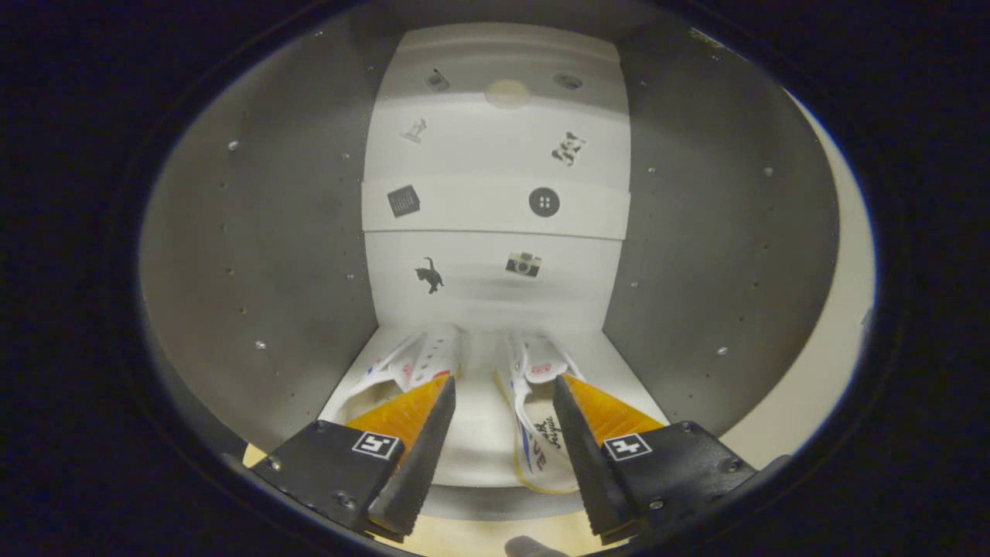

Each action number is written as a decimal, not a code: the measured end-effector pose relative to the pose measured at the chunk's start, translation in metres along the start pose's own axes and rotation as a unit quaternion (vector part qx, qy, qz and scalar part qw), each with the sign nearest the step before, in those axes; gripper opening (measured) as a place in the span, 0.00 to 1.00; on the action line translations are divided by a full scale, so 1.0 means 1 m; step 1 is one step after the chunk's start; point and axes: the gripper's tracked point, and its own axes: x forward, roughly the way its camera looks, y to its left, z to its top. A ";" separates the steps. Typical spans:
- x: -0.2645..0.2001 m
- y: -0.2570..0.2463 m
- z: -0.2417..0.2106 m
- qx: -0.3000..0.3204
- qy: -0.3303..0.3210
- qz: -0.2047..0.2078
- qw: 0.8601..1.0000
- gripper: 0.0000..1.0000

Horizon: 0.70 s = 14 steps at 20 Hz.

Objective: Open the shoe cabinet door, grab the shoes and put them into the shoe cabinet, then close the shoe cabinet door.

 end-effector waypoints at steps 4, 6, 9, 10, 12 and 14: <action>-0.052 0.002 0.003 0.003 -0.022 0.002 1.000 0.94; -0.082 0.006 0.002 -0.001 -0.037 0.007 0.999 0.96; -0.137 0.010 0.005 -0.005 -0.062 0.020 0.998 0.96; -0.156 0.012 0.007 -0.006 -0.071 0.024 0.997 0.98; -0.195 0.011 0.010 -0.009 -0.090 0.029 0.995 0.99; -0.232 0.011 0.009 -0.007 -0.105 0.036 0.994 0.99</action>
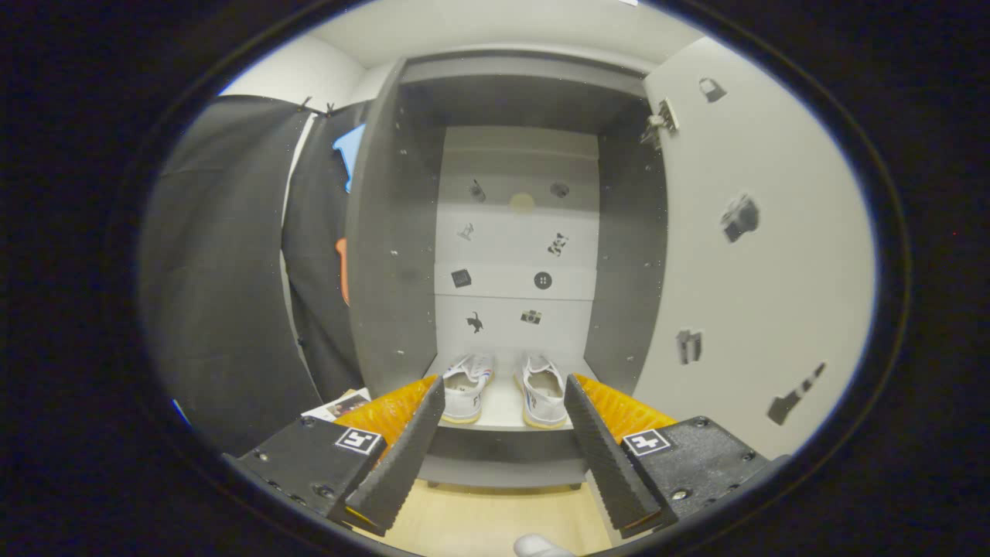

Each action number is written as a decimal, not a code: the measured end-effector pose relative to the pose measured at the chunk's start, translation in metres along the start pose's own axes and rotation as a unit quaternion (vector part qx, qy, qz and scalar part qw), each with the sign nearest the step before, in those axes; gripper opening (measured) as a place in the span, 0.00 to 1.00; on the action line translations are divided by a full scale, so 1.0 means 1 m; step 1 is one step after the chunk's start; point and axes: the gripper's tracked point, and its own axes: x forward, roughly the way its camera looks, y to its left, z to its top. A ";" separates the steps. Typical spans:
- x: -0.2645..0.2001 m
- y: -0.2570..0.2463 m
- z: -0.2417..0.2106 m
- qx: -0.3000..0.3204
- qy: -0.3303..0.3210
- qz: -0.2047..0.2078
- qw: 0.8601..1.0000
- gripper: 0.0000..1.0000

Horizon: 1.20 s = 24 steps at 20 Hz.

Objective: Open the shoe cabinet door, grab the shoes and put them into the shoe cabinet, then close the shoe cabinet door.

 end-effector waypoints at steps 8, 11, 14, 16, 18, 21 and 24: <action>-0.129 -0.010 0.002 0.008 -0.025 0.030 0.999 0.98; -0.166 -0.037 0.002 0.018 -0.037 0.022 0.999 0.98; -0.202 -0.076 -0.003 0.023 -0.037 -0.001 0.999 0.99; -0.223 -0.108 -0.004 0.029 -0.043 -0.023 0.998 0.99; -0.239 -0.148 -0.008 0.030 -0.044 -0.056 0.997 0.99; -0.256 -0.207 -0.021 0.049 -0.035 -0.097 0.993 0.99; -0.268 -0.262 -0.026 0.060 -0.037 -0.126 0.989 0.99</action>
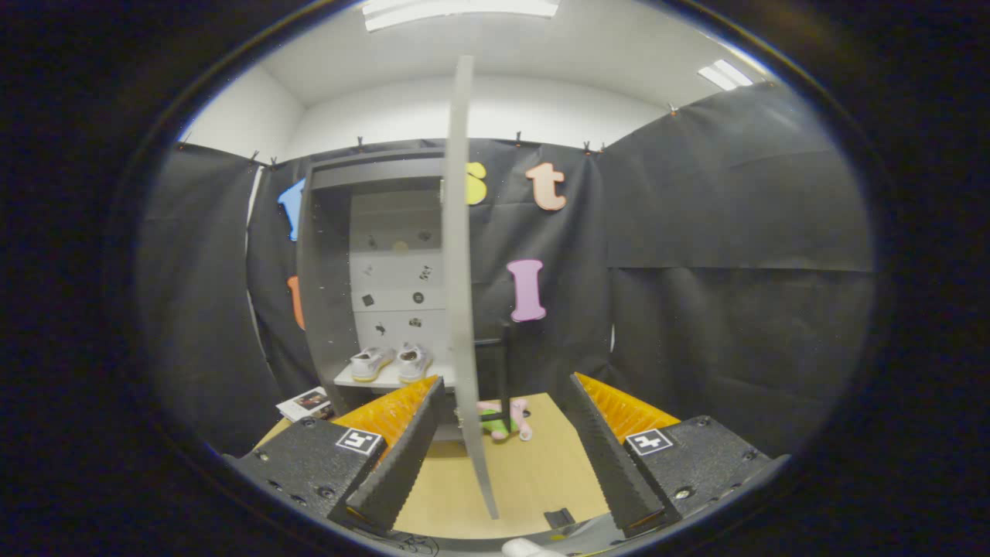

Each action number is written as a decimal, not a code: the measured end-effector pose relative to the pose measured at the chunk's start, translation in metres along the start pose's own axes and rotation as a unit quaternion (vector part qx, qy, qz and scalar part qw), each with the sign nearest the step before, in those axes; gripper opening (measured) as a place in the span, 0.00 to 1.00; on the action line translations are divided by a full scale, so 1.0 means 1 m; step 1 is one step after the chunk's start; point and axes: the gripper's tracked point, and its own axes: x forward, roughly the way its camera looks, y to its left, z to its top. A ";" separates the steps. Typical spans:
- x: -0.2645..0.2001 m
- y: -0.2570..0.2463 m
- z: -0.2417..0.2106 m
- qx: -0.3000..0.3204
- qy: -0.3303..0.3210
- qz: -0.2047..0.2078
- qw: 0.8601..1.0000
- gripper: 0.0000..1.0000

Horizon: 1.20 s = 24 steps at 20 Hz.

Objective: Open the shoe cabinet door, grab the shoes and put them into the shoe cabinet, then close the shoe cabinet door.

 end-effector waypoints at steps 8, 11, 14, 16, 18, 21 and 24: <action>0.053 -0.059 -0.005 0.002 0.022 0.028 0.999 0.99; 0.080 -0.059 -0.010 -0.010 0.031 0.064 0.997 0.99; 0.100 -0.045 -0.014 -0.015 0.038 0.103 0.994 0.99; 0.111 -0.034 -0.015 -0.018 0.042 0.130 0.990 0.99; 0.109 -0.031 -0.016 -0.018 0.043 0.153 0.987 0.99; 0.113 -0.019 -0.014 -0.016 0.043 0.184 0.982 0.99; 0.121 -0.011 -0.014 -0.028 0.039 0.196 0.979 0.98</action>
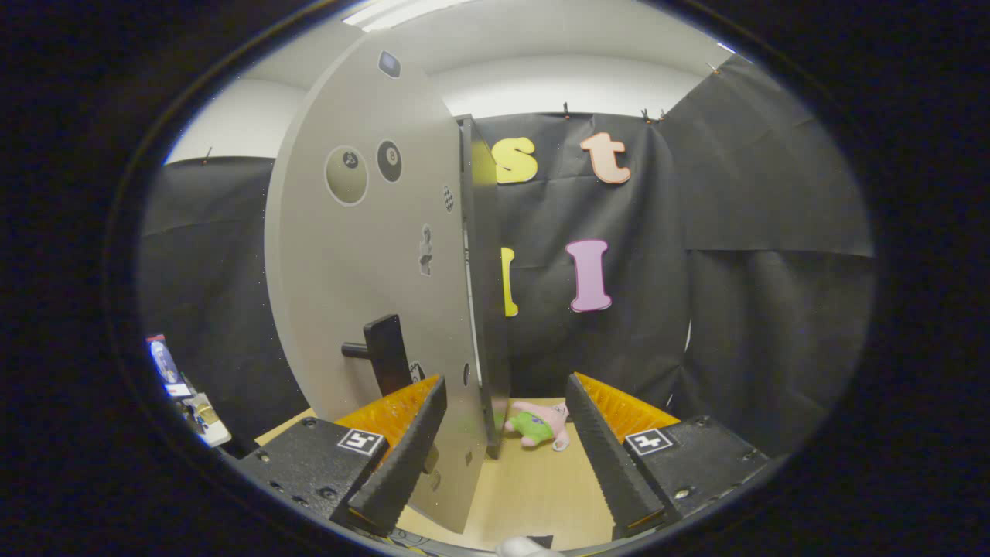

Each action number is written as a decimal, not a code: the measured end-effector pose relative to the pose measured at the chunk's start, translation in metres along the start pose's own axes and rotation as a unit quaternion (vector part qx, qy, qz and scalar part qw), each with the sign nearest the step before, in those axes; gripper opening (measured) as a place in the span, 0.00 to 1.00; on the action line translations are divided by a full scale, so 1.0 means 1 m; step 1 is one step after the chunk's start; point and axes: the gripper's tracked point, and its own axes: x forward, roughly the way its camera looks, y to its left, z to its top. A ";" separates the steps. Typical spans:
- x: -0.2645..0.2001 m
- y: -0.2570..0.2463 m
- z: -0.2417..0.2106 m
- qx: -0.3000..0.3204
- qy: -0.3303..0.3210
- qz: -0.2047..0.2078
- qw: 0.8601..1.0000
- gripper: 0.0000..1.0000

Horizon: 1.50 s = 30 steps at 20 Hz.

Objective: Open the shoe cabinet door, grab the shoes and put them into the shoe cabinet, then close the shoe cabinet door.

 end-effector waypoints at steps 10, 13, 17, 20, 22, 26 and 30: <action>0.001 0.022 -0.005 -0.020 0.013 0.005 1.000 0.96; -0.002 0.043 -0.008 -0.018 0.017 0.003 1.000 0.95; 0.000 0.074 -0.010 -0.014 0.017 -0.007 1.000 0.95; 0.005 0.102 -0.013 -0.011 0.017 -0.013 1.000 0.95; 0.012 0.122 -0.013 -0.010 0.016 -0.016 1.000 0.95; 0.028 0.162 -0.017 -0.012 0.008 -0.024 1.000 0.95; 0.058 0.206 -0.020 -0.020 0.007 -0.019 1.000 0.95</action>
